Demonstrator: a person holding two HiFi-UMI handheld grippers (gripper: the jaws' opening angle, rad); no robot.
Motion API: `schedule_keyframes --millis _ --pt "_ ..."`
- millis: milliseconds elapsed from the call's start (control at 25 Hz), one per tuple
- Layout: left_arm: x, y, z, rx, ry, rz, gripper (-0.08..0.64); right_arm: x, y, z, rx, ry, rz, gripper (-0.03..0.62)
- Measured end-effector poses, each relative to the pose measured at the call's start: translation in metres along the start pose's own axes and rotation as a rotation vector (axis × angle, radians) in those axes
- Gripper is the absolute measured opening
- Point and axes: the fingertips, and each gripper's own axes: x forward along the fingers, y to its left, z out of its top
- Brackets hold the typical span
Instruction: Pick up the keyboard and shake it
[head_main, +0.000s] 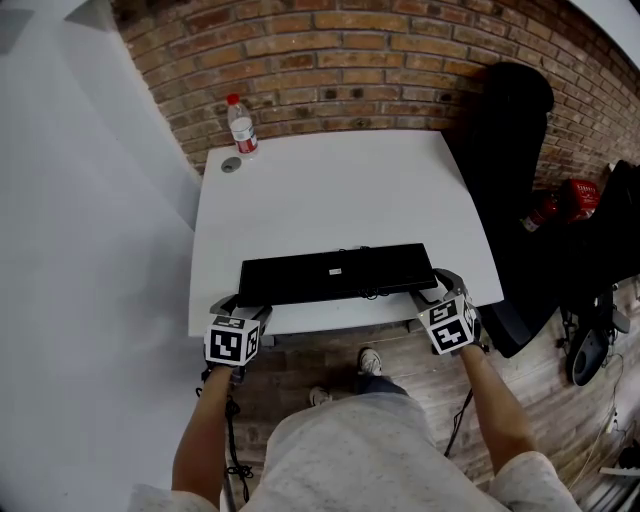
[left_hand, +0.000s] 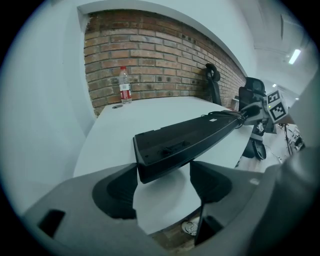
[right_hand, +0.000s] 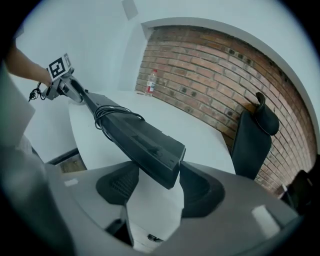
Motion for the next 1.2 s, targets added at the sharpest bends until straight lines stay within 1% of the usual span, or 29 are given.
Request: schedule_keyframes --millis 160,360,520,680,760,880,960,1200 --pt "0.003 -0.002 -0.008 0.013 0.045 -0.01 0.327 0.001 0.002 -0.006 -0.072 0.037 0.004 0.264" --pt "0.005 -0.004 -0.017 0.026 0.092 -0.027 0.327 0.003 0.006 -0.013 -0.178 0.089 0.034 0.258" --pt "0.007 -0.005 -0.019 0.022 0.1 -0.027 0.327 0.004 0.007 -0.017 -0.213 0.116 0.045 0.258" --pt "0.004 -0.008 -0.019 0.022 0.108 -0.034 0.324 0.0 0.011 -0.022 -0.258 0.174 0.059 0.26" --pt "0.003 -0.008 -0.019 0.023 0.107 -0.036 0.325 -0.001 0.012 -0.022 -0.272 0.185 0.064 0.261" --pt "-0.002 -0.012 -0.018 0.022 0.097 -0.04 0.325 -0.008 0.013 -0.019 -0.265 0.181 0.065 0.259" --pt "-0.005 -0.015 -0.016 0.022 0.083 -0.043 0.324 -0.013 0.016 -0.012 -0.246 0.159 0.065 0.255" --pt "-0.018 -0.024 -0.003 -0.009 0.013 -0.062 0.311 -0.025 0.03 0.016 -0.125 0.092 0.074 0.223"
